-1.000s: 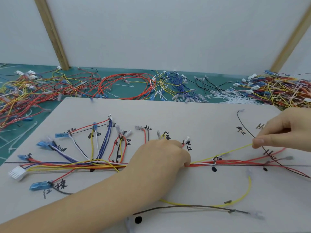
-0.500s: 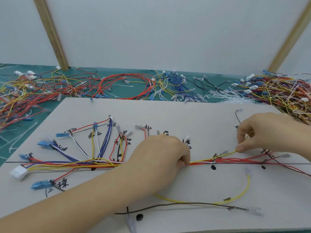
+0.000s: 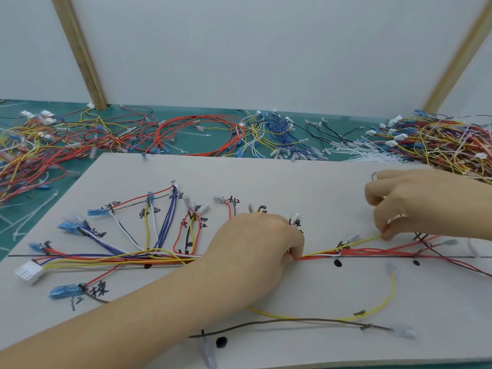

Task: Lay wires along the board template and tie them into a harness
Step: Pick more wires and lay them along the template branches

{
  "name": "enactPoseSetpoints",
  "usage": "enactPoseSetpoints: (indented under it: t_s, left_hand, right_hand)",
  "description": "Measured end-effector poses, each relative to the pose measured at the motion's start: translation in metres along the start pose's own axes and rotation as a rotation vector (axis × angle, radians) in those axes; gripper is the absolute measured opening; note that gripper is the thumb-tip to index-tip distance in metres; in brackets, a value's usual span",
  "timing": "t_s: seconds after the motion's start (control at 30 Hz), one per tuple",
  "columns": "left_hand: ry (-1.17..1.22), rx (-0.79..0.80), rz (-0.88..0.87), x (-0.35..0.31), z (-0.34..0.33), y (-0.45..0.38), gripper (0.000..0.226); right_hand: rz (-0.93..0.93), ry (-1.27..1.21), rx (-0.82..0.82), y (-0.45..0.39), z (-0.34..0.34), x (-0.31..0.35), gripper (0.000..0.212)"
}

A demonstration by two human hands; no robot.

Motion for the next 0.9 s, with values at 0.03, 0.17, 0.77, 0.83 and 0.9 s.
enactPoseSetpoints:
  t_s: [0.03, 0.17, 0.77, 0.83, 0.9]
  left_hand:
    - [0.003, -0.001, 0.002, 0.000, 0.000, 0.000, 0.021]
    - [0.013, 0.007, 0.001, 0.000, 0.000, -0.001, 0.020]
    - [0.307, -0.030, -0.039, 0.008, 0.021, 0.007, 0.009]
    - [0.289, -0.029, -0.045, 0.016, 0.033, 0.016, 0.007]
    - [0.225, -0.018, -0.036, 0.028, 0.040, 0.024, 0.007]
  right_hand:
    - [0.050, -0.015, -0.061, 0.003, -0.001, -0.001, 0.024]
    - [0.034, 0.061, -0.191, 0.013, -0.006, -0.022, 0.043]
    - [-0.049, -0.702, -0.243, -0.019, 0.032, 0.063, 0.012]
    - [-0.071, -0.726, -0.276, -0.016, 0.031, 0.061, 0.011]
    - [-0.103, -0.717, -0.310, -0.013, 0.031, 0.060, 0.008]
Point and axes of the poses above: each hand's wrist, its own y-axis away from the middle knuckle, its own z-axis out of the back of the hand, x = y × z, the point moved 8 cm from there along -y, towards the middle knuckle, and after that the axes turned 11 degrees about y, right-handed, at the moved point
